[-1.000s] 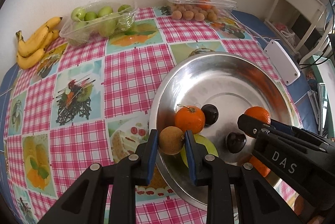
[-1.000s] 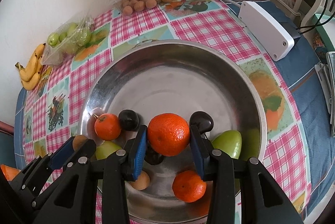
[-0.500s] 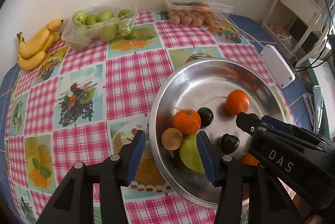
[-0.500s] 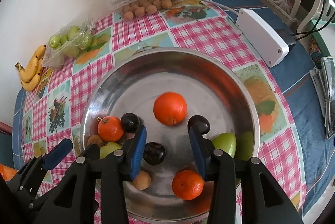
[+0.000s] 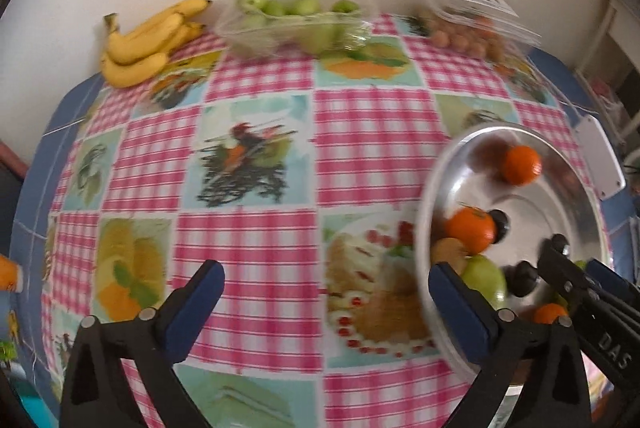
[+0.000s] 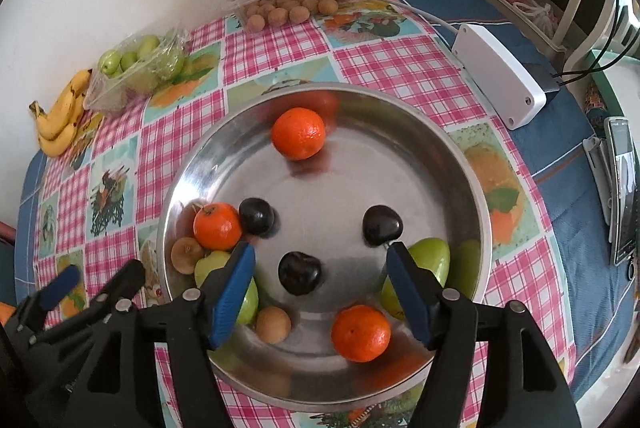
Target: Organize fruits
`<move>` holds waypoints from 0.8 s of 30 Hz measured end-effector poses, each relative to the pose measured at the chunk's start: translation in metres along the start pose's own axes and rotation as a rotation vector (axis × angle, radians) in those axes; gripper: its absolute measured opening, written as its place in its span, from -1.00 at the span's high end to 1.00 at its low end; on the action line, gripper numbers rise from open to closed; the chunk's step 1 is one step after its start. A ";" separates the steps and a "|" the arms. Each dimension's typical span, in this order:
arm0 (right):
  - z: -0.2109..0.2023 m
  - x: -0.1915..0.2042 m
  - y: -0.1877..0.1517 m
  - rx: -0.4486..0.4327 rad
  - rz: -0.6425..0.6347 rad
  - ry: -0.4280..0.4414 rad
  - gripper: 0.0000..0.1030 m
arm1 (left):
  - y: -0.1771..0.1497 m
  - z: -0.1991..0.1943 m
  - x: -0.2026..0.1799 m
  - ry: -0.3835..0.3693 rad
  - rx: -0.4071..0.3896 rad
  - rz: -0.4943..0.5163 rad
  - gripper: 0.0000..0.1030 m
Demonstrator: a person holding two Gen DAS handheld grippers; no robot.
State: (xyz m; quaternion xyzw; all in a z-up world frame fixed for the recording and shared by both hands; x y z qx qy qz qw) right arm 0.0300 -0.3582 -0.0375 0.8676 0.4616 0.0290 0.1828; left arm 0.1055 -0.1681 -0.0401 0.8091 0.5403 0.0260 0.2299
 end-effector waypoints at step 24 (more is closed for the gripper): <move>-0.015 0.015 -0.033 -0.035 -0.066 -0.017 -0.99 | -0.033 -0.031 0.046 0.189 -0.077 -0.039 -1.00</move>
Point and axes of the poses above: each gripper's, at about its wrist camera, not at the fingertips, and z roughly the way its jaws point, x to its left, y to its top, the point moved 3 cm from there along z, roughly the way its jaws point, and after that the axes turned 13 degrees about -y, right-handed, at the moved point
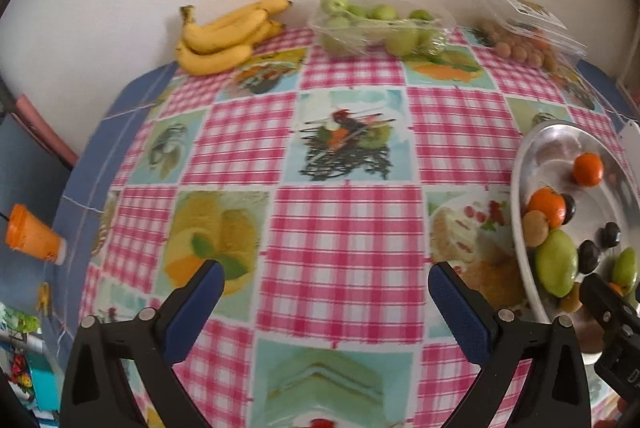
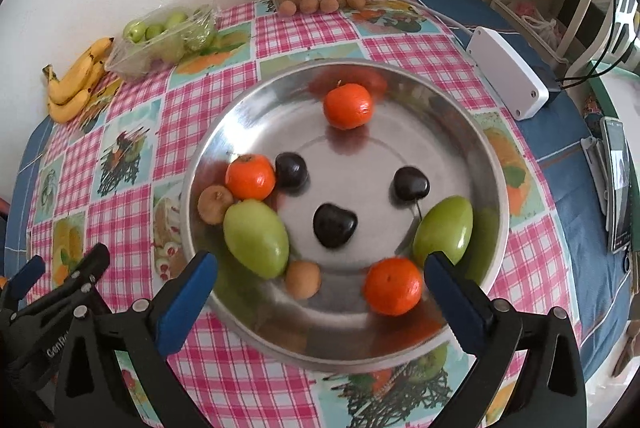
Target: Organize fruits
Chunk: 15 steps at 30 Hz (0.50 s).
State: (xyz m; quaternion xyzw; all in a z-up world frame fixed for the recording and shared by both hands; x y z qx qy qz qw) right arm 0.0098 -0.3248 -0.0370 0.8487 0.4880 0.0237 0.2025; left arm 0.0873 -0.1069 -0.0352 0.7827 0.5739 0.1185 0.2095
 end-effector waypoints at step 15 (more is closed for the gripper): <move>-0.014 -0.005 -0.049 0.003 0.000 0.013 -0.99 | -0.043 -0.027 0.015 0.034 0.024 0.018 -1.00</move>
Point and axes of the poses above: each gripper's, at about its wrist camera, not at the fingertips, and z roughly the way its jaws point, x to its left, y to its top, the point moved 3 cm from there along z, roughly the way its jaws point, and after that the axes turned 13 degrees about -y, right-handed, at the moved point
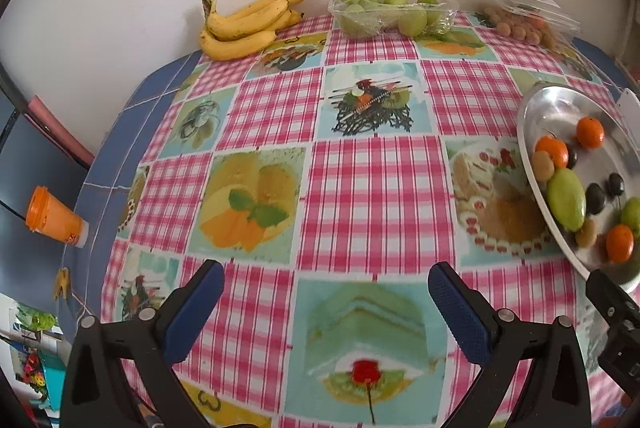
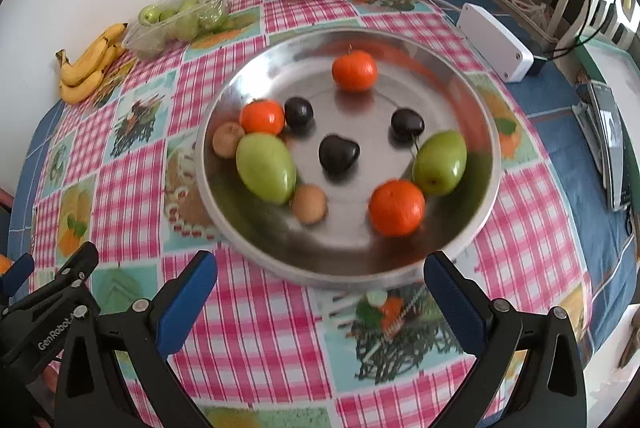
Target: Organize fruits
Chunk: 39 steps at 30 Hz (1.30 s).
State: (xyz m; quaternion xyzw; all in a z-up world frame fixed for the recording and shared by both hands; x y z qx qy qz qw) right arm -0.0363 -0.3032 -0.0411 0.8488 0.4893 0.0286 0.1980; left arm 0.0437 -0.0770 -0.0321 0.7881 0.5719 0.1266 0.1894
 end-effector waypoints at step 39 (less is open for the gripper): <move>-0.017 0.000 -0.021 -0.056 -0.020 -0.034 -0.99 | -0.023 -0.019 0.018 -0.077 -0.026 -0.053 -1.00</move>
Point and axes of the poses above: each gripper's, at about its wrist camera, not at the fingertips, and z roughly the way its jaws point, x to its left, y to its top, the point moved 3 cm from there along z, roughly the way its jaws point, and after that the axes turned 13 degrees about -y, right-handed, at the moved point
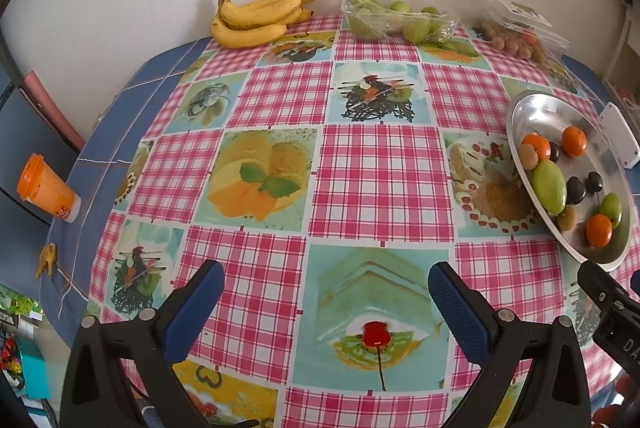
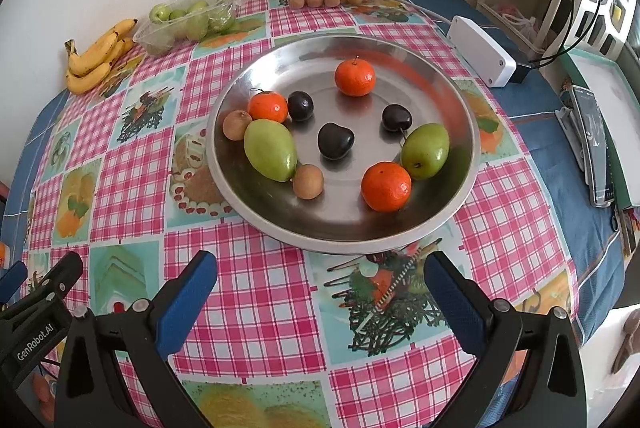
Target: Organize fruits
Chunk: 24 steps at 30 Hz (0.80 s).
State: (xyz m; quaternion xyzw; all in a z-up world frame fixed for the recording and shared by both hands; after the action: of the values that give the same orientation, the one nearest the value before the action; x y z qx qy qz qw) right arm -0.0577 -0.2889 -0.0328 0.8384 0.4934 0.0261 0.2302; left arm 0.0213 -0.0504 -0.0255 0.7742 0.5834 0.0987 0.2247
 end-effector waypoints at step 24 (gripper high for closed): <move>0.002 0.003 -0.001 0.008 -0.008 -0.003 -0.99 | -0.001 0.004 0.005 0.004 0.022 0.008 -1.00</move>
State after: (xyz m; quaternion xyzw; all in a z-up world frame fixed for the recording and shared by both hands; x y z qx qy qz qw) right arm -0.0566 -0.2872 -0.0359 0.8373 0.4964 0.0221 0.2279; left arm 0.0230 -0.0464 -0.0298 0.7788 0.5816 0.0949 0.2147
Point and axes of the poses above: each gripper's, at about its wrist camera, not at the fingertips, and z roughly the way its jaws point, x to its left, y to its top, the point moved 3 cm from there along z, roughly the way its jaws point, and after that the axes turned 13 degrees about -y, right-handed, at the moved point
